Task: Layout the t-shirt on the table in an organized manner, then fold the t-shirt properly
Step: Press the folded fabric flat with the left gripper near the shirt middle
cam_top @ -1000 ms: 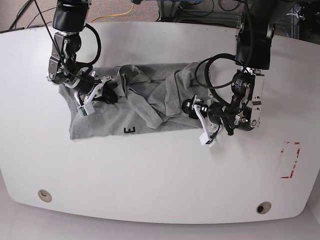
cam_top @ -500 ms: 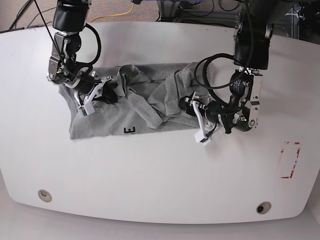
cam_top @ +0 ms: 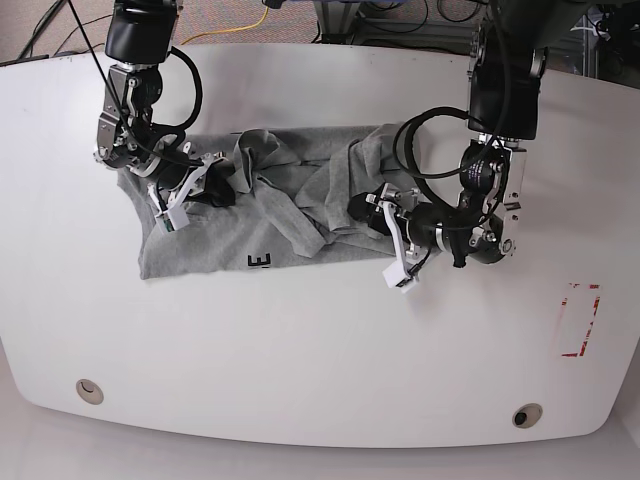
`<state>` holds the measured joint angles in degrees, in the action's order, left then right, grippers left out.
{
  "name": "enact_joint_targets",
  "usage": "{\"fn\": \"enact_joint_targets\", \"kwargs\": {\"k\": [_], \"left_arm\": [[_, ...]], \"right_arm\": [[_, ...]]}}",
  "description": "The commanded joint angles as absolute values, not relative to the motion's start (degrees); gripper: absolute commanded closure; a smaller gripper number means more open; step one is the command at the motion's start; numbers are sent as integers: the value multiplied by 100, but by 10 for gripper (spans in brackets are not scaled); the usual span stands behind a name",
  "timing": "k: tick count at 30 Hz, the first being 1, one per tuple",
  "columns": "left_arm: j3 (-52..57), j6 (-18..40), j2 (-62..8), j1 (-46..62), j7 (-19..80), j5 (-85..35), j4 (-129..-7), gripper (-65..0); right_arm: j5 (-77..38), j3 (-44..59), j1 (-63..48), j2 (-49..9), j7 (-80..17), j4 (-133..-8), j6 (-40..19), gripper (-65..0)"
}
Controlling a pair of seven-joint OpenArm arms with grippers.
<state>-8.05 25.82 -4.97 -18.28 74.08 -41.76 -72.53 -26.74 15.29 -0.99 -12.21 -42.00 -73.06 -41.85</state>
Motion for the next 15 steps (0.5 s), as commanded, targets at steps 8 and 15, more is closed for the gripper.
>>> {"fn": "enact_joint_targets", "kwargs": {"k": [8, 15], "left_arm": [[-1191, 2624, -497, -1991, 7327, -4593, -7354, -350], [-1341, 2598, -497, -2000, 7319, -4593, -7345, -225]], "right_arm": [[-1842, 1464, -207, -1226, -5068, -7169, -4000, -19], [-1842, 1464, -207, -1226, -5068, -7169, -4000, -19]]}}
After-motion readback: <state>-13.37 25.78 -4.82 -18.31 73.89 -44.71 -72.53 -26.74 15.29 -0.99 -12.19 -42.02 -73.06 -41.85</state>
